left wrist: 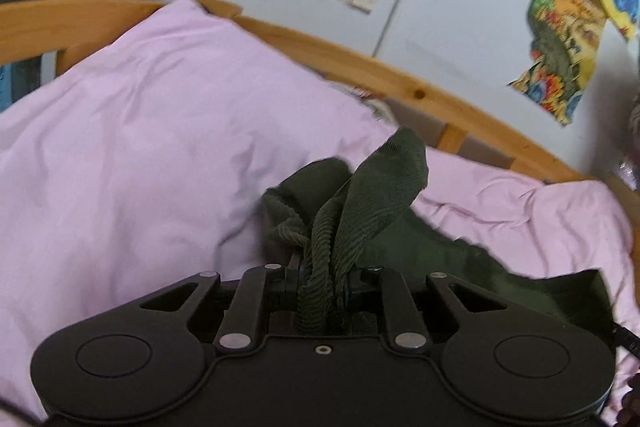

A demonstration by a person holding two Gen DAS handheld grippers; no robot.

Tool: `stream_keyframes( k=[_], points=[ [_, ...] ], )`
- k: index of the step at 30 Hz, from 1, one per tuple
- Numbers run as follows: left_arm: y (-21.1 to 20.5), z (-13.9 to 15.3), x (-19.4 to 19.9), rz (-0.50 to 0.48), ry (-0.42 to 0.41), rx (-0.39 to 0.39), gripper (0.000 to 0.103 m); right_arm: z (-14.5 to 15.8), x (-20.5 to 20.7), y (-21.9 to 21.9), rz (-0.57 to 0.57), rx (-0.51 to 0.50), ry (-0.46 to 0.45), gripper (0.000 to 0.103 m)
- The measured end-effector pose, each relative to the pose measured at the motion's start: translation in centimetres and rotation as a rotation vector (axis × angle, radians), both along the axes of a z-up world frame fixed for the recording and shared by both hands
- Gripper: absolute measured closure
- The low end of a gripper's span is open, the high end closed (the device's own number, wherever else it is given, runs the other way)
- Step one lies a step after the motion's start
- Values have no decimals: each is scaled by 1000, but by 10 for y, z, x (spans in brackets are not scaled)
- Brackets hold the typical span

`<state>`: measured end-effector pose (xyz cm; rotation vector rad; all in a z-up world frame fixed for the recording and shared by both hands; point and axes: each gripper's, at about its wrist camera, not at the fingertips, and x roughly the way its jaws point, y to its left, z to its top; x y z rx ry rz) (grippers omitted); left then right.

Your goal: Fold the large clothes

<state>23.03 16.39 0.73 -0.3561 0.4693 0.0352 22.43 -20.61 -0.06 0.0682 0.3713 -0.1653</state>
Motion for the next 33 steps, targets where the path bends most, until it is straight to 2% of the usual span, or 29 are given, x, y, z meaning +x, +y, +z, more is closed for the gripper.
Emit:
stream_keyframes(
  k=[3, 5, 7, 9, 12, 14, 17, 21, 25, 27, 30, 31, 33],
  points=[
    [-17, 17, -1, -47, -47, -12, 87, 11, -8, 16, 78, -45, -44, 1],
    [-34, 35, 1, -98, -82, -1, 87, 19, -13, 19, 123, -15, -76, 1],
    [-54, 51, 4, -158, -116, 42, 87, 27, -16, 13, 210, 88, -108, 2],
    [-82, 67, 7, -236, -145, 95, 87, 31, -16, 3, 316, 235, -112, 9],
    [-124, 84, 16, -355, -151, 140, 87, 22, -3, -14, 444, 486, -31, 30],
    [-153, 90, 20, -428, -145, 178, 88, 9, 10, -13, 470, 557, 56, 59],
    [-193, 91, 24, -534, -130, 229, 88, -12, 26, -14, 490, 648, 123, 76],
    [-233, 83, 22, -647, -100, 267, 89, -23, 38, -39, 437, 861, 68, 78],
    [-265, 69, 4, -770, -115, 362, 89, -28, 39, -79, 324, 1007, -26, 78],
    [-278, 60, -3, -830, -109, 381, 89, -30, 41, -92, 291, 1020, -42, 78],
    [-292, 43, -4, -884, -68, 378, 89, -34, 50, -102, 269, 1019, -17, 78],
    [-295, 36, -1, -892, -47, 358, 89, -38, 49, -106, 253, 1032, -9, 75],
    [-301, 24, 3, -907, -11, 322, 90, -45, 42, -110, 219, 1070, 6, 61]
  ],
)
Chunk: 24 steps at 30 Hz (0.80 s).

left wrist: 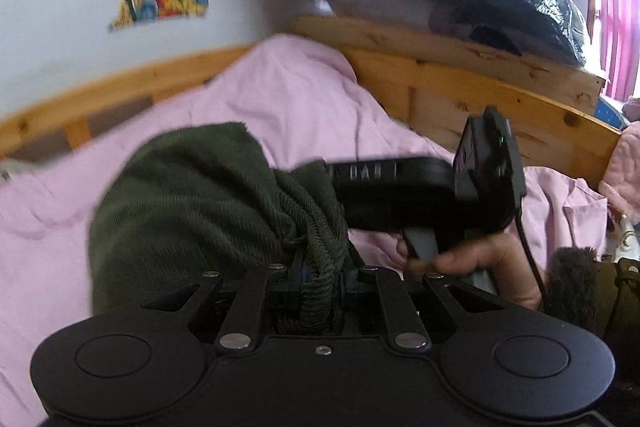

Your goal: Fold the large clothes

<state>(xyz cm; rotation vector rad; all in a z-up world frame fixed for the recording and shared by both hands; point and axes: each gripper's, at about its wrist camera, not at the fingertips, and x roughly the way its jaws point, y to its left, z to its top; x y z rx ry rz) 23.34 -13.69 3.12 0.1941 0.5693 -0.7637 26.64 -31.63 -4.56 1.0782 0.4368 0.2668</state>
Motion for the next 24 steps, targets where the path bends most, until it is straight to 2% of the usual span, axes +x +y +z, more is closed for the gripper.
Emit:
stream_keyframes(
  k=[1, 3, 5, 10, 12, 13, 14, 16, 18, 19, 20, 21, 23, 24],
  points=[
    [0, -5, 0, -3, 15, -8, 90, -4, -1, -2, -7, 29, 5, 56],
    [1, -14, -1, -8, 36, -9, 89, -12, -2, -8, -10, 111, 7, 56],
    [0, -17, 0, -12, 42, -5, 89, -22, 1, -12, 10, 195, 1, 45],
    [1, -19, -3, -17, 34, -1, 89, -49, 4, -18, 3, 440, -17, 31],
    [2, -20, -4, -12, 35, -4, 89, -55, 5, -21, -10, 506, -36, 25],
    [3, -21, -4, -11, 37, -4, 89, -56, 5, -22, -11, 529, -58, 14],
    [3, -21, -4, -9, 41, -3, 89, -54, 5, -23, -10, 540, -77, 8],
    [2, -24, -2, -7, 62, 3, 89, -45, 8, -23, 6, 481, -92, 6],
    [0, -29, -1, -11, 83, 10, 89, -36, 11, -21, 30, 372, -73, 8],
    [-3, -30, -2, -17, 77, 20, 89, -30, 14, -18, 46, 311, -63, 17],
    [-5, -31, -2, -23, 70, 29, 89, -26, 18, -16, 55, 260, -50, 30],
    [-8, -32, -2, -30, 64, 38, 89, -23, 22, -13, 65, 197, -29, 36],
    [-13, -34, -1, -40, 65, 47, 89, -17, 26, -12, 76, 105, -22, 63],
    [-15, -36, 0, -45, 65, 52, 89, -14, 27, -11, 76, 65, -30, 67]
  ],
)
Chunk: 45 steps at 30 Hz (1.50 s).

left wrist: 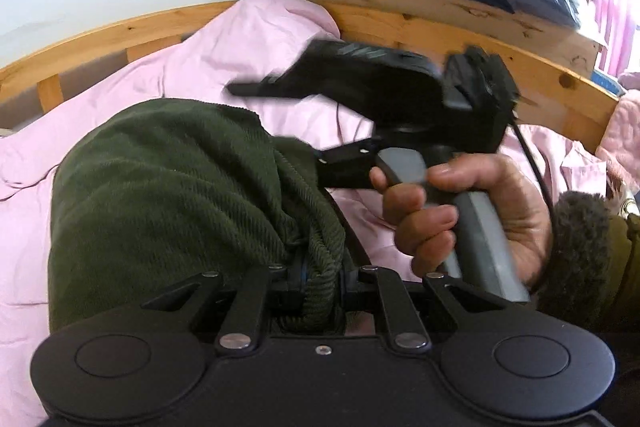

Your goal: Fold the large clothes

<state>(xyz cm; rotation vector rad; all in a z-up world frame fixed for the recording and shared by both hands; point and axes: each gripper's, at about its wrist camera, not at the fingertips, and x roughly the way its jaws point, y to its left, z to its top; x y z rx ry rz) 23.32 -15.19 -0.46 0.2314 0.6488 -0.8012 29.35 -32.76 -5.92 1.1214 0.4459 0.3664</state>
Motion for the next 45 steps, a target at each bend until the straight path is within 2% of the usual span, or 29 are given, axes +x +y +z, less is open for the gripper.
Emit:
stream_keyframes(
  k=[1, 2, 5, 7, 9, 10, 13, 16, 19, 23, 24, 25, 26, 27, 28, 30, 32, 35, 37, 38, 40, 41, 42, 44, 45],
  points=[
    [-2, -1, 0, -1, -3, 3, 89, 5, -2, 0, 0, -26, -16, 75],
    [-3, -3, 0, 1, -9, 6, 90, 13, -5, 1, -6, -68, -45, 78],
    [-4, -4, -5, -7, -32, -12, 90, 44, -27, 7, -26, -223, -168, 81],
    [-6, -1, -7, -26, -48, -41, 90, 54, -37, 5, -60, -293, -189, 82],
    [-13, 1, -8, -63, -64, -58, 90, 47, -36, -5, -85, -316, -134, 82],
    [-16, 0, -8, -68, -61, -65, 89, 36, -32, -12, -89, -313, -76, 82],
    [-25, -18, -2, -52, -32, -53, 87, 9, -19, -18, -73, -369, 54, 84],
    [-24, -33, 5, -18, 30, -61, 84, 2, -18, -16, -58, -409, 47, 85],
    [-16, -26, 6, -35, 58, -123, 75, 2, -18, -16, -61, -425, 44, 84],
    [11, -8, -3, -41, 66, -219, 45, -1, -13, -14, -94, -456, 51, 84],
    [19, -4, -7, -24, 53, -238, 35, -1, -14, -12, -105, -481, 46, 84],
    [28, 1, -11, 8, 37, -255, 29, 1, -15, -9, -117, -512, 41, 84],
    [38, 6, -15, 58, 13, -278, 19, 3, -16, -6, -125, -543, 33, 84],
    [48, 10, -17, 102, -11, -296, 14, 6, -18, -2, -129, -577, 23, 84],
    [59, 14, -18, 165, -42, -315, 12, 9, -20, 4, -133, -628, 9, 84],
    [78, 22, -14, 286, -88, -342, 3, 14, -24, 14, -140, -705, -14, 84],
    [94, 23, -3, 413, -103, -361, 1, 17, -29, 23, -152, -759, -33, 84],
    [113, 10, 28, 521, -42, -351, 1, 20, -33, 31, -175, -780, -32, 83],
    [119, -7, 51, 580, 75, -310, 1, 20, -36, 35, -184, -786, -25, 83],
    [120, -16, 61, 584, 154, -295, 1, 21, -37, 37, -186, -793, -19, 81],
    [129, -32, 69, 571, 275, -411, 1, 25, -42, 40, -203, -823, 1, 76],
    [132, -37, 70, 563, 303, -443, 1, 30, -45, 42, -216, -843, 17, 67],
    [131, -39, 69, 558, 300, -448, 1, 36, -49, 44, -239, -863, 28, 62],
    [127, -43, 66, 548, 263, -432, 1, 56, -59, 47, -305, -919, 10, 43],
    [126, -43, 65, 535, 252, -419, 1, 66, -61, 50, -332, -938, -14, 38]
  ],
)
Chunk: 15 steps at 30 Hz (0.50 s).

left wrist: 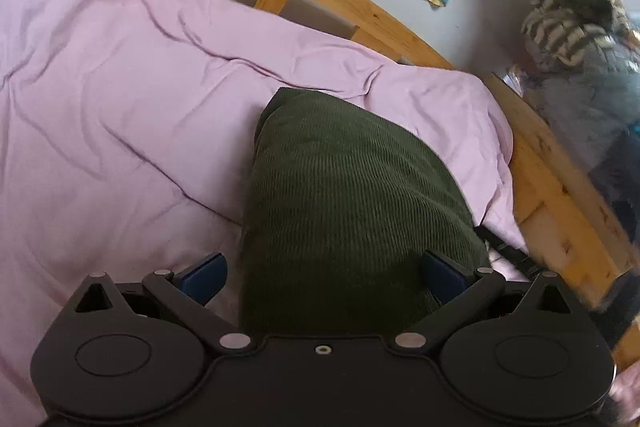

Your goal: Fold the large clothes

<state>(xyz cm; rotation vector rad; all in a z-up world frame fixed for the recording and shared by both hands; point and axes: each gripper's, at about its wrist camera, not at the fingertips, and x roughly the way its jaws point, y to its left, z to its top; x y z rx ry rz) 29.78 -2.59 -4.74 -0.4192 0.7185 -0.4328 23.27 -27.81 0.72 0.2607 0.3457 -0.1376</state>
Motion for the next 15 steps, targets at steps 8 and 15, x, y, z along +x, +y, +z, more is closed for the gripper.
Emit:
stream_keyframes(
  k=[8, 15],
  points=[
    [-1, 2, 5, -53, -24, 53, 1, 27, 72, 39, 239, -103, 36, 16],
    [1, -2, 3, -54, -34, 63, 1, -49, 124, 69, 296, -199, 223, 0]
  ],
)
